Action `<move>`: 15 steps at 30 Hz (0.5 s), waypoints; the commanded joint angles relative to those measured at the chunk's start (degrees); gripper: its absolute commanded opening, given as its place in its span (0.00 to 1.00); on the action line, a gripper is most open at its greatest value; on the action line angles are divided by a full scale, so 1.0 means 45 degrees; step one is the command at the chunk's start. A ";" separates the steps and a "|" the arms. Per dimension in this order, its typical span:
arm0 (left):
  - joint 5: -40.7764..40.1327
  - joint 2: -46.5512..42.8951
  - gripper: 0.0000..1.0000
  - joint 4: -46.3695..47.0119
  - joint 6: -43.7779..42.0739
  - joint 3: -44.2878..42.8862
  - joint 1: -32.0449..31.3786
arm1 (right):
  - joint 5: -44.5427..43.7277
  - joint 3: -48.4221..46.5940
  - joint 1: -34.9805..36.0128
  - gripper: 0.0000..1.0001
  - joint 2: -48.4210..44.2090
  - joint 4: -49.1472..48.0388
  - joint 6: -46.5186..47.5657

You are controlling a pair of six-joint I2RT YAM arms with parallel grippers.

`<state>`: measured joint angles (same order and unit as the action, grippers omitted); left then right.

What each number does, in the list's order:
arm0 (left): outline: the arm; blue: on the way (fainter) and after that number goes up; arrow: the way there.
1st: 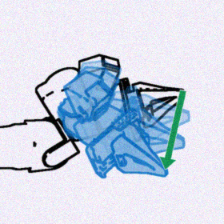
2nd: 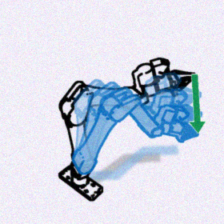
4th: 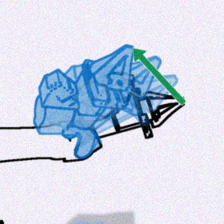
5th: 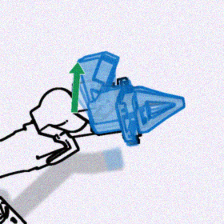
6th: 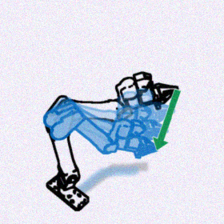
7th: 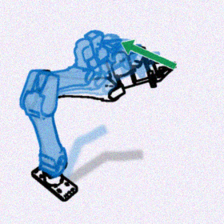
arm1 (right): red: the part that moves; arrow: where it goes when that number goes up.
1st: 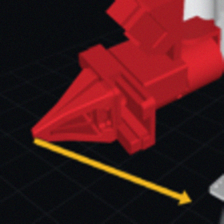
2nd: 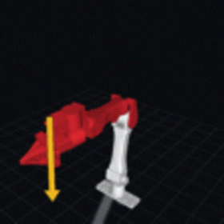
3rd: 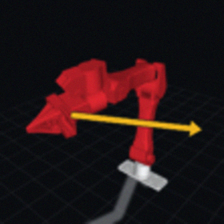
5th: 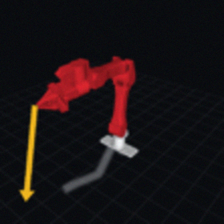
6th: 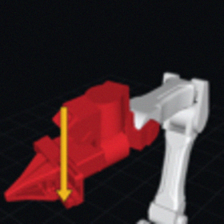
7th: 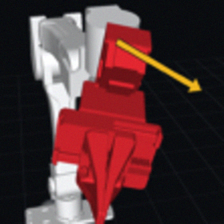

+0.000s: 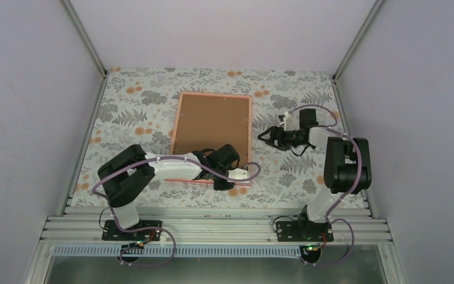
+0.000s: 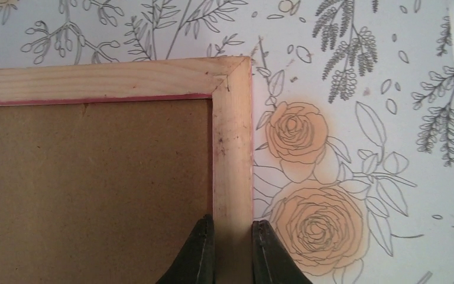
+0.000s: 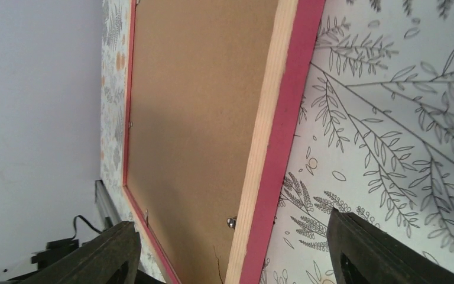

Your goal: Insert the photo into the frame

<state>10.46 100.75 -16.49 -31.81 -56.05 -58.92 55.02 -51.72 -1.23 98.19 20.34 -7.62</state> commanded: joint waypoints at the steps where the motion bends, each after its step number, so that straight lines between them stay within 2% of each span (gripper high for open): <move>1: 0.0253 -0.0632 0.02 -0.0588 0.0220 -0.0594 0.0031 | 0.1469 0.0032 -0.0073 0.79 0.0917 -0.0532 -0.0722; 6: 0.0667 -0.1503 0.02 -0.0848 0.0291 -0.0658 0.0220 | 0.2898 -0.0246 -0.0077 0.82 0.2002 -0.0939 -0.1534; 15: 0.1528 -0.2203 0.02 -0.1016 0.0317 -0.1281 0.0330 | 0.4981 -0.1416 0.0312 0.81 0.3405 -0.1799 -0.3025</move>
<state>14.63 93.67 -23.24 -30.52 -58.22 -57.84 69.38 -54.28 -1.04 111.85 15.53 -17.17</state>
